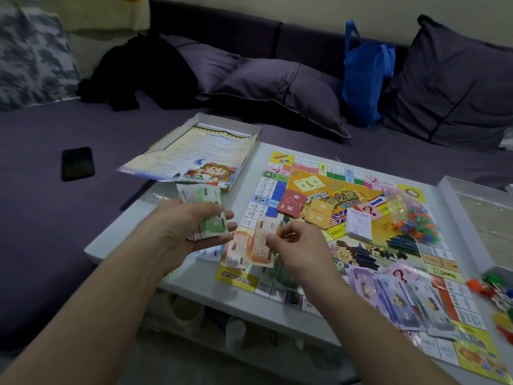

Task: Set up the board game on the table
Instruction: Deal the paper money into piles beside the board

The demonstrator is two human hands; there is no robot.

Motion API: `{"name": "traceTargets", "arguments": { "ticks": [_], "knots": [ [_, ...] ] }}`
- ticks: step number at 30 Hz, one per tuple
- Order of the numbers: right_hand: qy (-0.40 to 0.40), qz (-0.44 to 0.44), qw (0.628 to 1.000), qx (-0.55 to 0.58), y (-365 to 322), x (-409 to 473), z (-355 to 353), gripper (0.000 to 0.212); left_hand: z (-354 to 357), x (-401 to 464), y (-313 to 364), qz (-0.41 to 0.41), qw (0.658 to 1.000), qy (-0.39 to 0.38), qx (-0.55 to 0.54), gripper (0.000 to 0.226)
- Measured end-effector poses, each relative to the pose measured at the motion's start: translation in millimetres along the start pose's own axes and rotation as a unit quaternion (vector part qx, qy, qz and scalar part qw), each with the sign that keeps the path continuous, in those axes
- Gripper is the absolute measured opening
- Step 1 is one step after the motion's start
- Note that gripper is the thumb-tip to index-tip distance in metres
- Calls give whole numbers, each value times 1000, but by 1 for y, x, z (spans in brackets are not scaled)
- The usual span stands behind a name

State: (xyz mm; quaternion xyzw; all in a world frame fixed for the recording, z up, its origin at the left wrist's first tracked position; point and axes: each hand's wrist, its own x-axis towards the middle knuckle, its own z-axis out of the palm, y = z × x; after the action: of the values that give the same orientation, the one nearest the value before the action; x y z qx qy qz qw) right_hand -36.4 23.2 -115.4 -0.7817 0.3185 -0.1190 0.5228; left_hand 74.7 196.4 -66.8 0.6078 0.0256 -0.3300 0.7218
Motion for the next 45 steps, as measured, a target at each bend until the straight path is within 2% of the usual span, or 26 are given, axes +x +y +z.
{"name": "traceTargets", "arguments": {
  "ticks": [4,6,8,11,13,15,17,18,20,22,25,31,39,45],
  "knots": [
    [-19,20,1000,-12,-5,9,29,19,1,2,2,1,999,-10,-31,33],
    [-15,23,998,-54,-5,10,41,25,2,1,2,5,999,-18,-35,33],
    [-2,-1,990,-144,-2,10,51,31,4,-1,1,10,999,-29,-37,31],
    [13,-77,946,-316,1,4,58,45,7,-2,2,16,999,-38,-35,30],
    [14,-105,926,-363,-2,-1,54,47,8,-3,2,16,998,-47,-34,28],
    [14,-114,940,-320,-4,-2,43,31,13,-7,0,19,998,-58,-23,25],
    [5,-86,981,-173,-4,-2,25,11,18,-11,-5,16,997,-73,-5,22],
    [-1,-65,994,-89,-5,-2,13,9,21,-12,-8,12,997,-81,2,22],
    [-33,-22,997,69,-11,-6,-10,9,27,-14,-14,11,995,-93,13,23],
    [-75,2,980,186,-15,-14,-29,15,33,-16,-20,11,994,-109,27,24],
    [-83,-35,981,171,-15,-22,-39,15,44,-21,-27,12,987,-156,43,26],
    [-13,-66,989,135,-1,-21,-62,14,61,-24,-31,-11,984,-180,-5,27],
    [3,-79,990,119,13,-26,-81,16,82,-22,-52,34,988,-136,59,28],
    [3,-74,992,100,11,-29,-92,17,95,-23,-60,26,986,-157,49,36]
  ]
}}
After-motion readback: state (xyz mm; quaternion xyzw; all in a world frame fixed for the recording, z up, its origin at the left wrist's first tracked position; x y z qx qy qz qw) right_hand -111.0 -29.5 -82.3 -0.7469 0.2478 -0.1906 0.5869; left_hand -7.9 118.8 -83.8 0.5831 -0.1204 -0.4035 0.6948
